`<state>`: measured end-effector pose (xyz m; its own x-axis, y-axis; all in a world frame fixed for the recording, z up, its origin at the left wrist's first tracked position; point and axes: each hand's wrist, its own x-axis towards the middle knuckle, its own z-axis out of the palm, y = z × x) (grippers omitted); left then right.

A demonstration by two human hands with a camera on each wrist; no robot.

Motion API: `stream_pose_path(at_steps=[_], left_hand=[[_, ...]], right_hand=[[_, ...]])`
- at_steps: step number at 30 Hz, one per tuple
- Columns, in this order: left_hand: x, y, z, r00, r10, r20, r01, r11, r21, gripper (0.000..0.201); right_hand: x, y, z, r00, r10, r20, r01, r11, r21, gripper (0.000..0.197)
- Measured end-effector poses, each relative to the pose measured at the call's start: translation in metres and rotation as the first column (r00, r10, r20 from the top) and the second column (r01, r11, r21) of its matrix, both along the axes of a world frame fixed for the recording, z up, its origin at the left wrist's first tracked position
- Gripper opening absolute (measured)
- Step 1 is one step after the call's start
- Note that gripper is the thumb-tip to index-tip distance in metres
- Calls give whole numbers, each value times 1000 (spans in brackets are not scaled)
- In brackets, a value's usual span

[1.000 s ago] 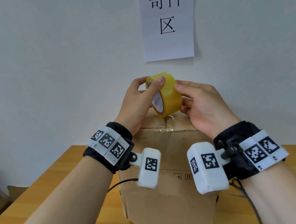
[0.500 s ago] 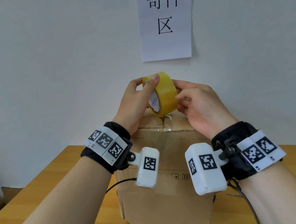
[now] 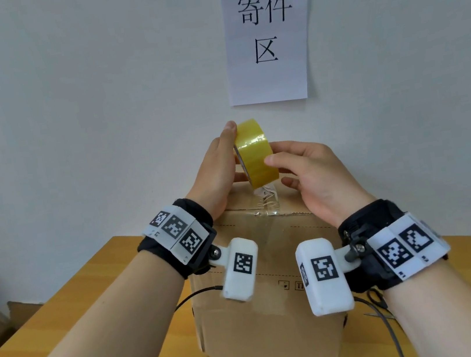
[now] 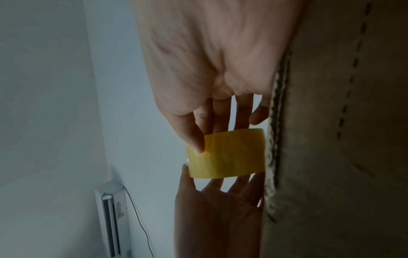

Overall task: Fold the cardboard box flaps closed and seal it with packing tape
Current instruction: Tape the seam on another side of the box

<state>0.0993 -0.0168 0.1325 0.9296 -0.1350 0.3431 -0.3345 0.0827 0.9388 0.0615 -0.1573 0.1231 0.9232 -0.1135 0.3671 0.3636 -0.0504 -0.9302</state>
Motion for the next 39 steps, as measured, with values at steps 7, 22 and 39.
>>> stream_pose_path(at_steps=[7, 22, 39], left_hand=[[4, 2, -3, 997, 66, 39, -66, 998, -7, 32], [2, 2, -12, 944, 173, 282, -181, 983, 2, 15], [4, 0, -14, 933, 172, 317, -183, 983, 6, 11]], right_hand=[[-9, -12, 12, 916, -241, 321, 343, 886, -313, 16], [-1, -21, -6, 940, -212, 268, 290, 910, -296, 16], [1, -20, -6, 952, -181, 246, 247, 931, -268, 11]])
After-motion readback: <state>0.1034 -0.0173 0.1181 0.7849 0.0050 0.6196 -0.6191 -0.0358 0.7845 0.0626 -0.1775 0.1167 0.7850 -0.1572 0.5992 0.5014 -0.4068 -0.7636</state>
